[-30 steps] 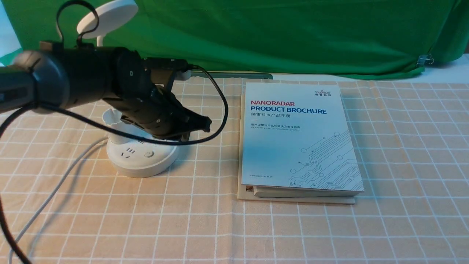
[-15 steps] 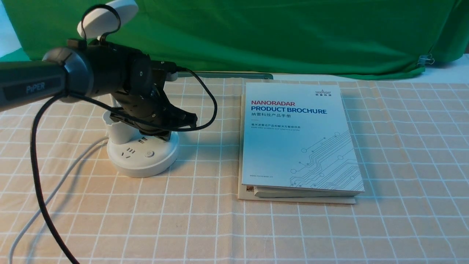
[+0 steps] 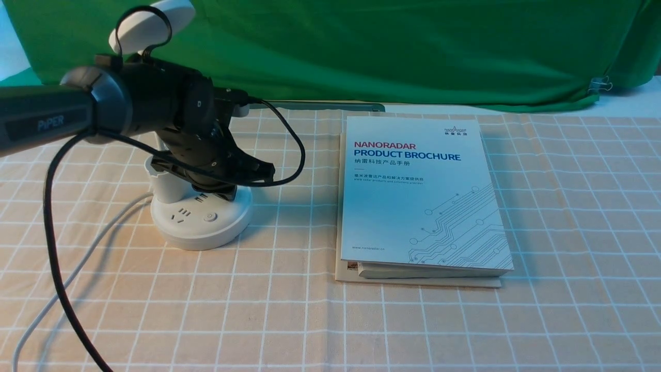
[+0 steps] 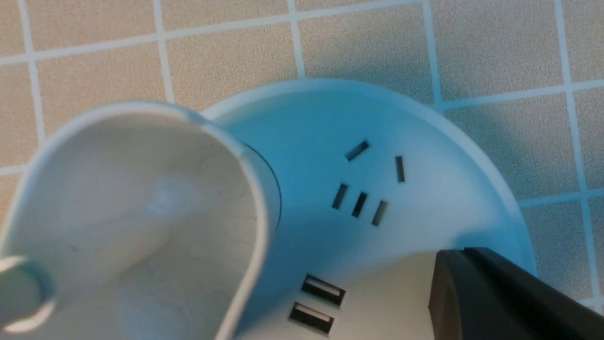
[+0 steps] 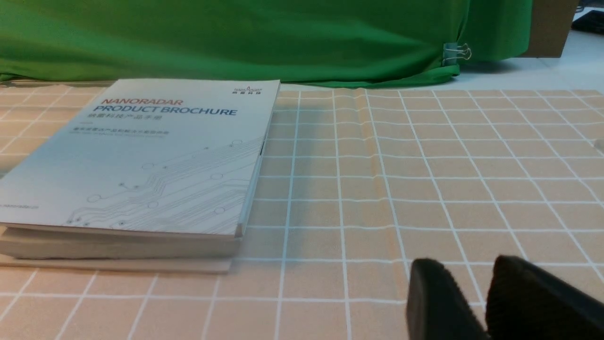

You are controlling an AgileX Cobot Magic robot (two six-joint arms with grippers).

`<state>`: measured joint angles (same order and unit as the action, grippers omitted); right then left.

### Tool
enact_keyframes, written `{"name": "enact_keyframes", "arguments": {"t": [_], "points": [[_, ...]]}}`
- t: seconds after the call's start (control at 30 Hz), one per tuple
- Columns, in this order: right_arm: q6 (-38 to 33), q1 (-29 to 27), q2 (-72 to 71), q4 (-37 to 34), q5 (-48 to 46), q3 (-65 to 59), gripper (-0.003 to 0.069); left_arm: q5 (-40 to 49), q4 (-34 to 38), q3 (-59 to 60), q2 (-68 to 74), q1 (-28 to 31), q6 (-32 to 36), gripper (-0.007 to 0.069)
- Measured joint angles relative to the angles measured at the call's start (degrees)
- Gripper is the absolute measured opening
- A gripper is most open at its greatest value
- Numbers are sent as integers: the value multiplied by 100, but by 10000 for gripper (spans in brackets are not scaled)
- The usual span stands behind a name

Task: Turn on the table lamp on the light coffee tablecloth with your hand.
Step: 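Press the power button on the lamp base to turn the lamp on with the left gripper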

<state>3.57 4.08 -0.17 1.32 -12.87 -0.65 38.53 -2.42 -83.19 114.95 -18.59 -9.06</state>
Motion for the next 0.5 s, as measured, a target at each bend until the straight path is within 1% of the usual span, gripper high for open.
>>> {"name": "enact_keyframes", "arguments": {"t": [0.5], "points": [[0, 0, 0, 0, -5, 0, 238, 111, 48, -69, 120, 0, 24, -1]]}}
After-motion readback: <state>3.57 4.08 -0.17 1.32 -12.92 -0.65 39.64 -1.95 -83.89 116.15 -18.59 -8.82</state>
